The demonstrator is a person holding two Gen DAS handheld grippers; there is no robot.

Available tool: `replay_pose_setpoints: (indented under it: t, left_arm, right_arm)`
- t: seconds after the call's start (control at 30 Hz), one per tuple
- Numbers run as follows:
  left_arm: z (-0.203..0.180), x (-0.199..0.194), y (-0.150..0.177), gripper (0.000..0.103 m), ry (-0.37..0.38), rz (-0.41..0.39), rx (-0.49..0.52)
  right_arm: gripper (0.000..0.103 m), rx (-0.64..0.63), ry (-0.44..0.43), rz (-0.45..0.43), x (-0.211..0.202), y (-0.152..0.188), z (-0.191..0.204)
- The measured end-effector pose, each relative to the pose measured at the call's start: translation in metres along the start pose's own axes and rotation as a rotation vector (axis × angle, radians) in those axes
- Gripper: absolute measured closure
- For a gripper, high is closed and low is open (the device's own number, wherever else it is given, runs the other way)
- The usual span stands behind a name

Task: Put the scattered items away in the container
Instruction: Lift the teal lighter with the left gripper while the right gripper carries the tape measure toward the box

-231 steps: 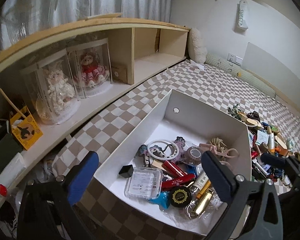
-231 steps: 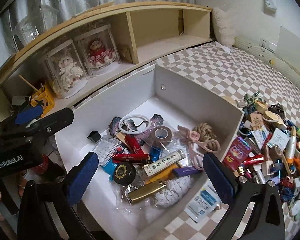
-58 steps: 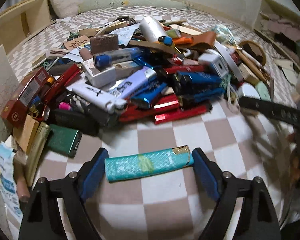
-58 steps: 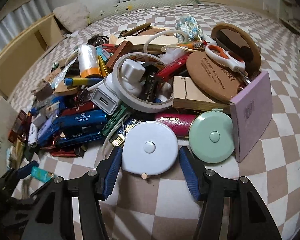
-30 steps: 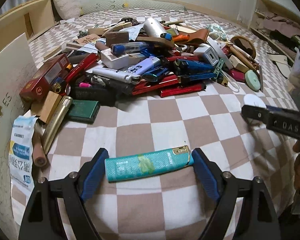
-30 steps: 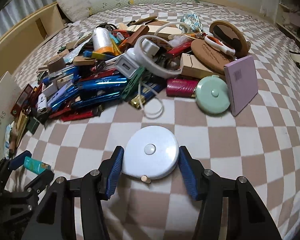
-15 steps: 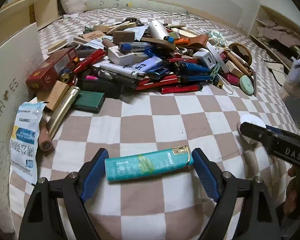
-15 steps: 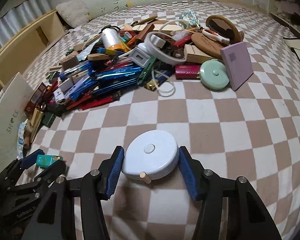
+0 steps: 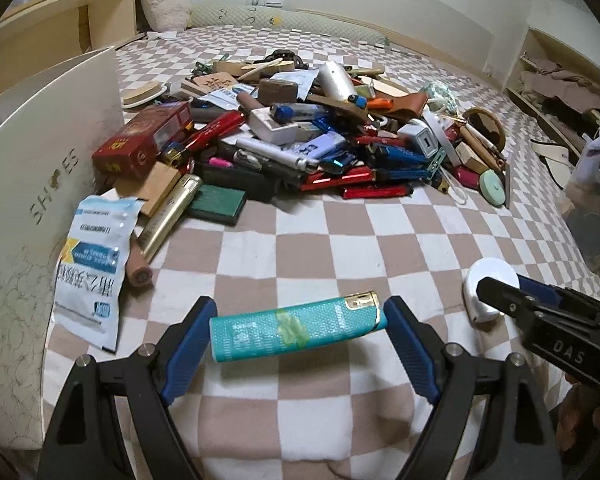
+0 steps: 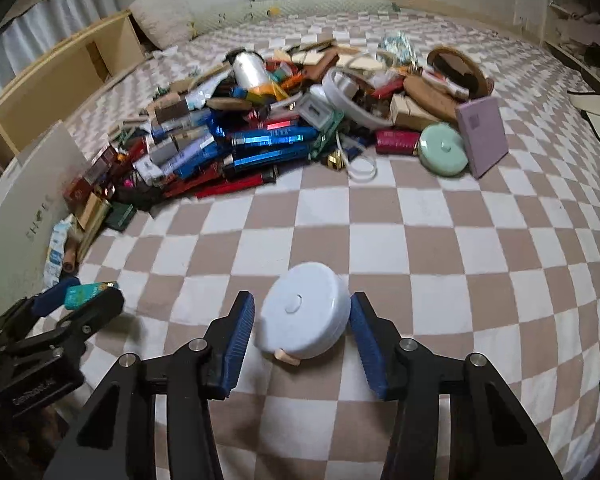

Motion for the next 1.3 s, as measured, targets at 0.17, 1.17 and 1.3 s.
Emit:
replay_pose_setpoints:
  t: [0.17,1.17,1.3]
  left_arm:
    - [0.004,0.001,0.004,0.018,-0.001,0.009,-0.006]
    - [0.003,-0.01,-0.007,0.018,0.014,-0.038,-0.002]
    - [0.004,-0.024,-0.018,0.018,0.014,-0.073,-0.002]
  right_arm:
    - [0.051,0.004,-0.001,0.024,0.01,0.002,-0.001]
    - [0.048,-0.034,-0.048,-0.021,-0.01,0.004,0.017]
    - [0.048,-0.044,-0.061,-0.05,-0.021,-0.003,0.023]
Point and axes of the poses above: each gripper's, at about its wrist camera, not at the fingertips, and x roughly the way its jaws point, z to its left, y to its underside, the point moved 2 cm from there along x, roughly the way its jaws point, and after that the axes turned 6 degrees about -y, right-handed, at the moved point
